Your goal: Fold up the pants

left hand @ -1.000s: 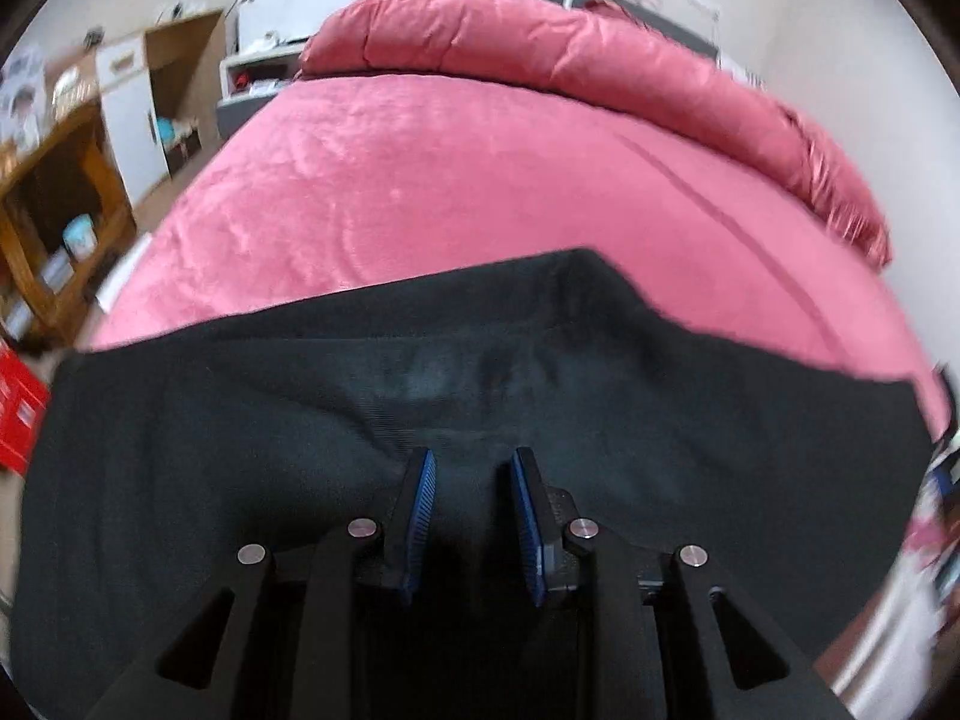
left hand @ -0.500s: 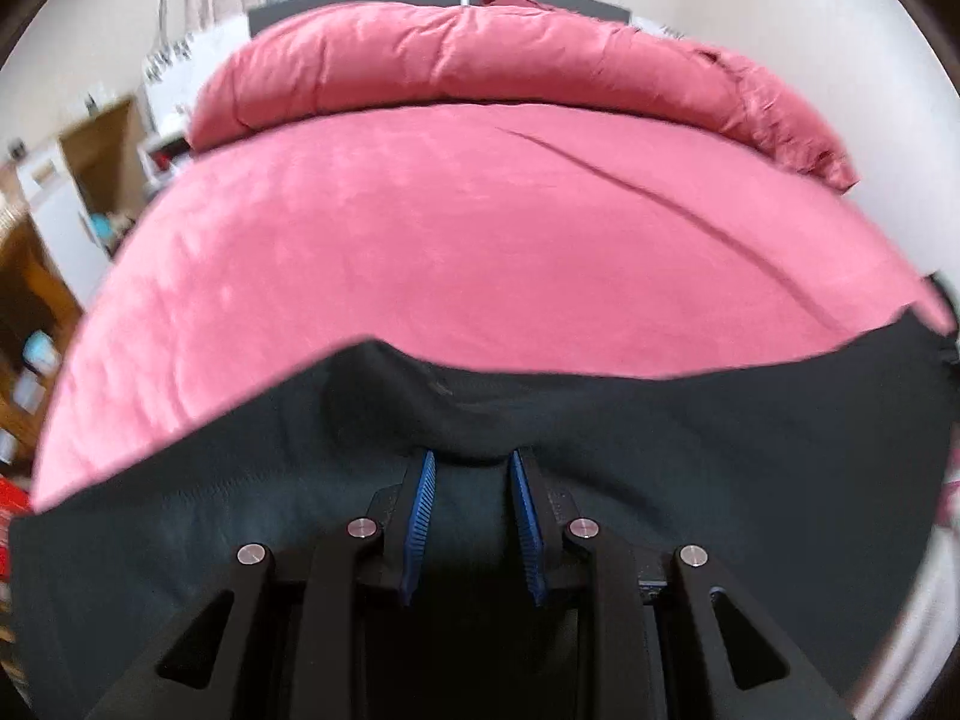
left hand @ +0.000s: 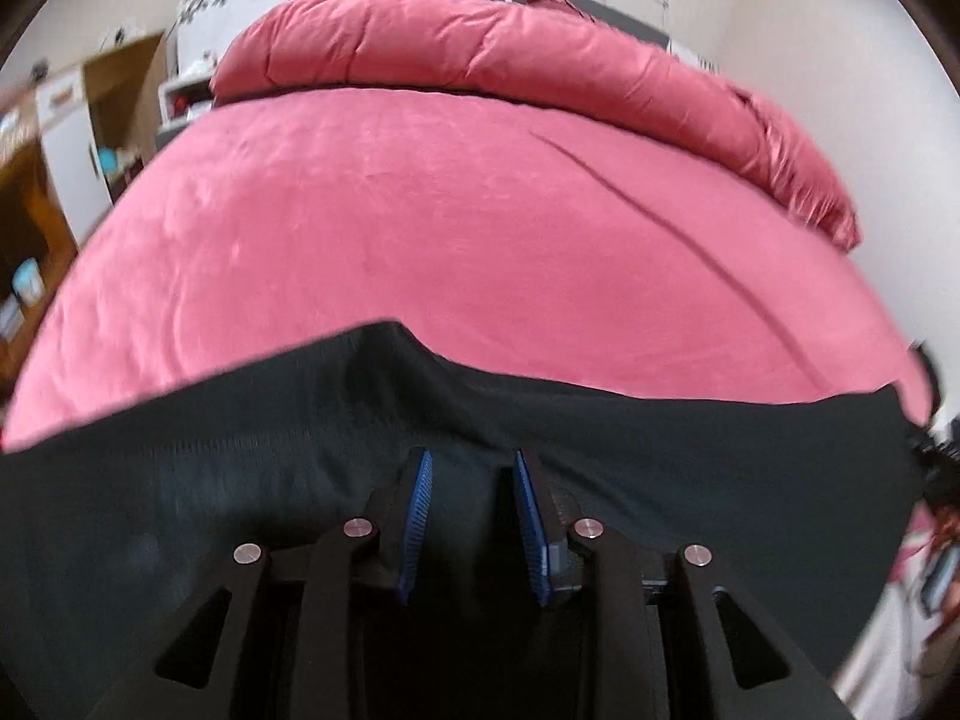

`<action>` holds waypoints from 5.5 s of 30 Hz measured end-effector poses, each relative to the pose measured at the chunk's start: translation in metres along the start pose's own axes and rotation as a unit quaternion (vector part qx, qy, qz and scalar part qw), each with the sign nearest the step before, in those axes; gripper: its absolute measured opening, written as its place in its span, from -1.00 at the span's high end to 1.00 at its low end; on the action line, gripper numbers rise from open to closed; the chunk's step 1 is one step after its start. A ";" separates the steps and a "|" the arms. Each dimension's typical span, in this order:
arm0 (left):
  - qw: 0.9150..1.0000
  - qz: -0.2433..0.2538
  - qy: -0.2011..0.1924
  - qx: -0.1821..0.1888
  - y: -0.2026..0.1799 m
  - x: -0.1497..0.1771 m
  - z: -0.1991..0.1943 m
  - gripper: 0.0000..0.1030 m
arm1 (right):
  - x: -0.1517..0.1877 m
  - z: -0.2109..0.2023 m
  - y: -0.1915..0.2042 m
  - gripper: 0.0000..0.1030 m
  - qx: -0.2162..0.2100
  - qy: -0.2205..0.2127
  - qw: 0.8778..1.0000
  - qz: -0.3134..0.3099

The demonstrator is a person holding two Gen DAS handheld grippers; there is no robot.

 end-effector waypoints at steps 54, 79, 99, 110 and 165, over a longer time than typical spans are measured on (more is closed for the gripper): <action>0.996 -0.062 -0.039 0.055 0.037 0.046 -0.070 0.30 | 0.399 -0.038 0.302 -0.26 -0.202 0.243 0.804 -0.503; 0.987 0.013 0.021 0.162 -0.077 0.030 -0.043 0.65 | 0.211 0.039 0.192 0.45 -0.030 0.102 0.920 -0.377; 0.994 -0.072 -0.012 0.078 0.020 0.051 -0.086 0.40 | 0.239 -0.014 0.258 0.37 -0.076 0.043 0.883 -0.461; 0.971 -0.225 -0.075 -0.002 0.157 0.036 -0.156 0.30 | 0.368 -0.028 0.282 0.37 -0.185 0.207 0.813 -0.512; 0.978 -0.150 -0.138 0.030 0.138 -0.002 -0.229 0.81 | 0.331 -0.019 0.267 0.31 -0.193 0.224 0.863 -0.408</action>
Point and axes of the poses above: each gripper's, at about its wrist camera, not at the fingertips, and z roughly the way its jaws point, y to its left, x to its underside, the point moved 10 cm from there along z, roughly the way its jaws point, and after that the axes turned 5 degrees about -y, right-handed, at the moved point
